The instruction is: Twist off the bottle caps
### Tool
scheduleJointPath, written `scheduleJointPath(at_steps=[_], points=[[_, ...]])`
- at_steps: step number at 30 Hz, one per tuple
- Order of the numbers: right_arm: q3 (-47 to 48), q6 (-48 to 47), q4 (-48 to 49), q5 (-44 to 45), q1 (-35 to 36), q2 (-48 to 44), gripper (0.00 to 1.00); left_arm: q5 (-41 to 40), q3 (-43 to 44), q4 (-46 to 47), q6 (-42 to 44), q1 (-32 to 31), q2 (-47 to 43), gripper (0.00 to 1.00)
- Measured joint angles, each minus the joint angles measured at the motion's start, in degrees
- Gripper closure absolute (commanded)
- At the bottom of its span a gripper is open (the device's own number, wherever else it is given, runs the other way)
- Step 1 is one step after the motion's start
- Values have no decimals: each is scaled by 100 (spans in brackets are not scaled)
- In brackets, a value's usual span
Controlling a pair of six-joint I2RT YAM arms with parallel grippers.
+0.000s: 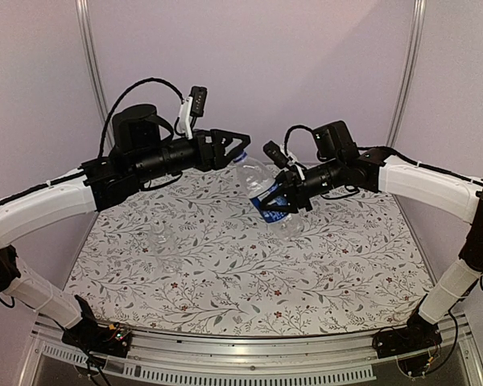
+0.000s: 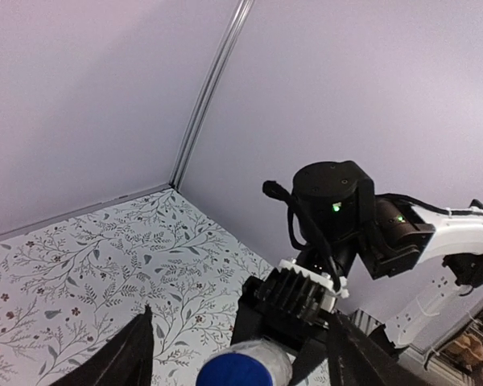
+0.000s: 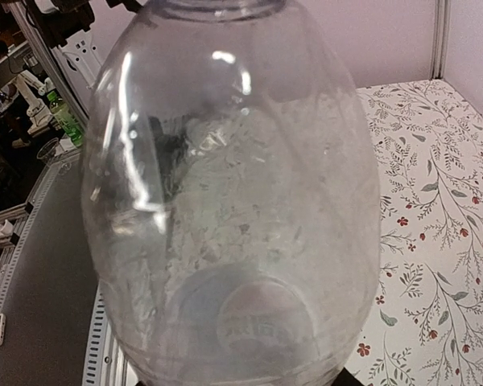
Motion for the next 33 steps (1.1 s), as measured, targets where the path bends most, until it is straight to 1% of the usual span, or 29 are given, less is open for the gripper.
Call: scheduleJointPath(at_steps=[3,5,7,14,17,19,22,25,27,33], points=[[0,0,-31,-11,0,0,62,85,0,42,177,22,-4,14],[0,-2,-35,-72,0,0,62,293,0,72,286,66,-15,13],[0,-4,-39,-177,0,0,62,623,0,142,382,166,-22,12],[0,-76,-70,-811,0,0,62,2212,-17,647,442,767,-33,15],[0,-116,-81,-1088,0,0,62,2942,-17,844,538,872,-20,17],[0,-136,-98,-1281,0,0,62,3414,-17,1001,568,874,15,19],[0,-157,-111,-1493,0,0,62,4009,-7,1300,553,874,153,24],[0,-175,-129,-1637,0,0,62,4433,90,1526,507,874,411,29],[0,-184,-146,-1676,0,0,62,4621,133,1663,455,874,581,32],[0,-203,-162,-1740,0,2,62,4929,140,1915,273,874,824,49]])
